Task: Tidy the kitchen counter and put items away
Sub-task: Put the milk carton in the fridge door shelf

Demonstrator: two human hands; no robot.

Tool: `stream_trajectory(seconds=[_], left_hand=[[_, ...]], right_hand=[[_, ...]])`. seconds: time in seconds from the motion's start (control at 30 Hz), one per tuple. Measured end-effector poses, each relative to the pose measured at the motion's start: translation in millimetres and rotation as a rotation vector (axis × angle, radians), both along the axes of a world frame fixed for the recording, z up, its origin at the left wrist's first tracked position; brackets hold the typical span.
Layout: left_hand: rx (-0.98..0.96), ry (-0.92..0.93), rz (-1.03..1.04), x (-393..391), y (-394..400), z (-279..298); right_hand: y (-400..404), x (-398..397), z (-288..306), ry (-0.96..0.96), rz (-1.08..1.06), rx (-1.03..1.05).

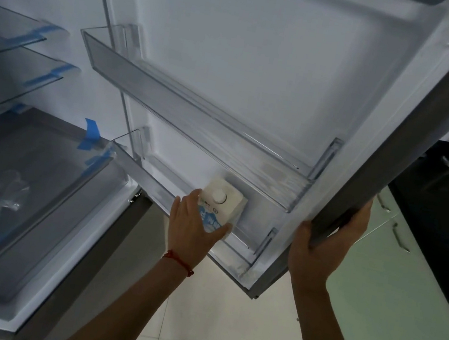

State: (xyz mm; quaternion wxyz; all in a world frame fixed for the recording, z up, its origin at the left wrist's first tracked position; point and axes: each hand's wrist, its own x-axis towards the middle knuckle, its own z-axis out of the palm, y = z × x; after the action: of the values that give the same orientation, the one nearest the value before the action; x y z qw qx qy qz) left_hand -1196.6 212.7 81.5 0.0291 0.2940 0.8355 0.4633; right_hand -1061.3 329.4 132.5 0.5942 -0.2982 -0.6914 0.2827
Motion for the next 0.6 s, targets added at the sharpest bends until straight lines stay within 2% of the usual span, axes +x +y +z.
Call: stream_trajectory(seconds=[0.13, 0.23, 0.3, 0.37, 0.6], left_hand=[[0.057, 0.042, 0.006, 5.2, -8.4, -5.4], [0.057, 0.325, -0.023, 20.7, -17.8, -9.0], [0.059, 0.519, -0.144, 35.9, -21.8, -8.8], [-0.007, 0.629, -0.286, 49.4, -24.4, -10.6], [-0.180, 0.676, -0.470, 48.0, -59.6, -34.2]], right_hand=[[-4.4, 0.2, 0.1, 0.013, 0.007, -0.004], [-9.6, 0.6, -0.3, 0.030, 0.011, -0.023], [-14.9, 0.6, -0.3, 0.025, 0.011, -0.024], [-23.1, 1.1, 1.1, 0.018, 0.006, -0.025], [-55.0, 9.0, -6.5, -0.059, -0.014, 0.019]])
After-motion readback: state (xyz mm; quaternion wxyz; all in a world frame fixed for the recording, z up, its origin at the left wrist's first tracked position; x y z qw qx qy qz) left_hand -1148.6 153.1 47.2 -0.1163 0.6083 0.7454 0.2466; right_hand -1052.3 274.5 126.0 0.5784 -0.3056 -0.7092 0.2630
